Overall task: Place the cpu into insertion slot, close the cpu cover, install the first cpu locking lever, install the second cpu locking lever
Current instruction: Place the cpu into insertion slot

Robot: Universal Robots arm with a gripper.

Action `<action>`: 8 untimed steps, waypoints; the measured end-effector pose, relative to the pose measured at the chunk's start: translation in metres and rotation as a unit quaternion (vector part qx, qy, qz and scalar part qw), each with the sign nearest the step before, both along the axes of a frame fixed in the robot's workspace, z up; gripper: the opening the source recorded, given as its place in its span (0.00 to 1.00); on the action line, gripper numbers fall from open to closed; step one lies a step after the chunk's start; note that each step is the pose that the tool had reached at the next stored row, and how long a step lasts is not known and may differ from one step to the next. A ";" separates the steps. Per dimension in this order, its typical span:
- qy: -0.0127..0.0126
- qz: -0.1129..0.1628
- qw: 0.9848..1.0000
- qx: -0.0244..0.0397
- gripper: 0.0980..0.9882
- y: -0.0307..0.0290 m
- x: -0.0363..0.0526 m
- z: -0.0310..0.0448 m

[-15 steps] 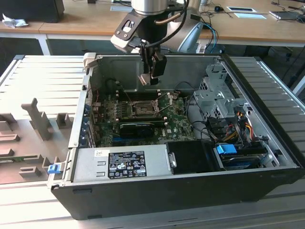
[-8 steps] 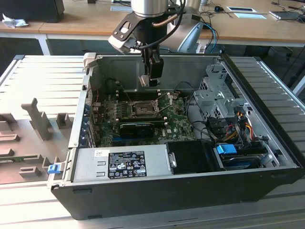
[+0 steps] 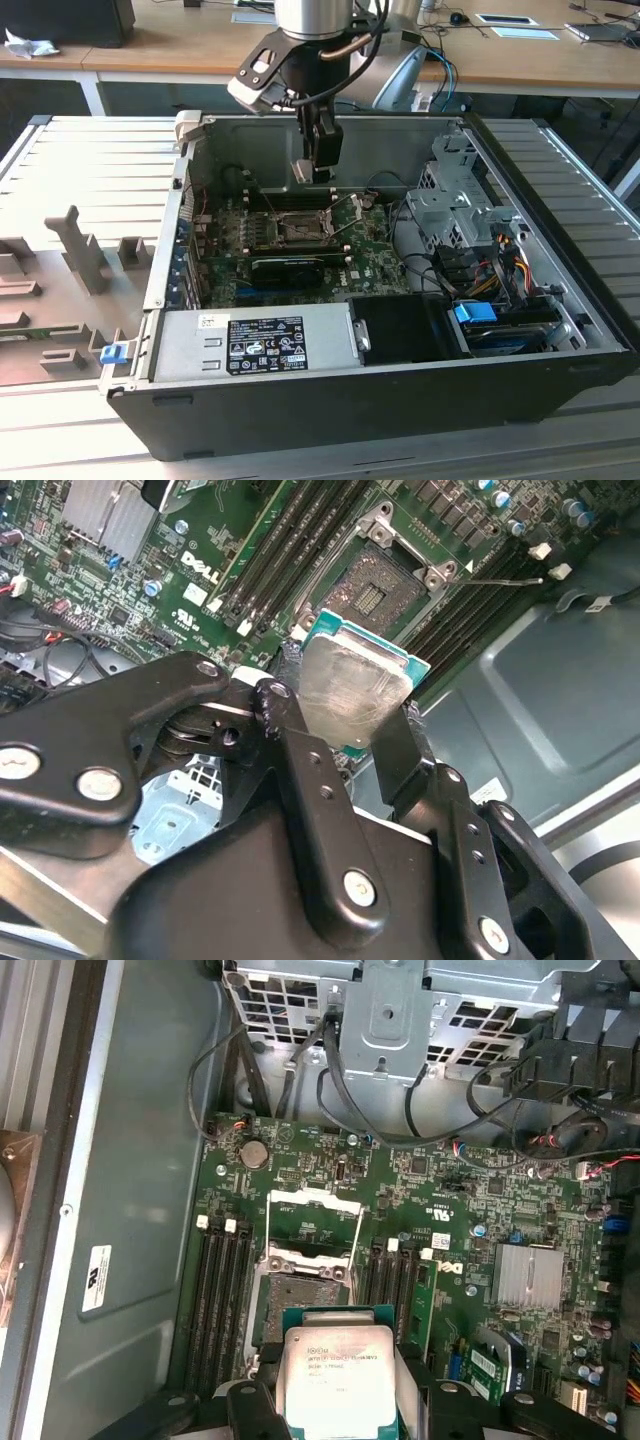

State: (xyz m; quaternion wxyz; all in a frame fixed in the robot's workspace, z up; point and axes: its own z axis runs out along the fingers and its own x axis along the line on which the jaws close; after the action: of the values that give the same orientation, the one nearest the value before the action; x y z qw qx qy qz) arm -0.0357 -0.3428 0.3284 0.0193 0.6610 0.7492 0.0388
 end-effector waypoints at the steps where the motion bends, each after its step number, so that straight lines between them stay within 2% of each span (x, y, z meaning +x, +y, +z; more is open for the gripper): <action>1: 0.000 0.000 1.000 0.000 0.48 0.0000 0.0000 -0.0002; 6: 0.000 -0.002 1.000 0.000 0.48 0.0000 0.0000 -0.0017; 7: 0.000 -0.008 1.000 0.000 0.48 0.0001 -0.0001 -0.0027; 8: 0.000 -0.027 1.000 0.000 0.48 0.0001 0.0000 -0.0047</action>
State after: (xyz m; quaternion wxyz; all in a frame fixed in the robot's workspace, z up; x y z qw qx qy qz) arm -0.0358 -0.3427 0.3237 0.0203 0.6807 0.7313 0.0383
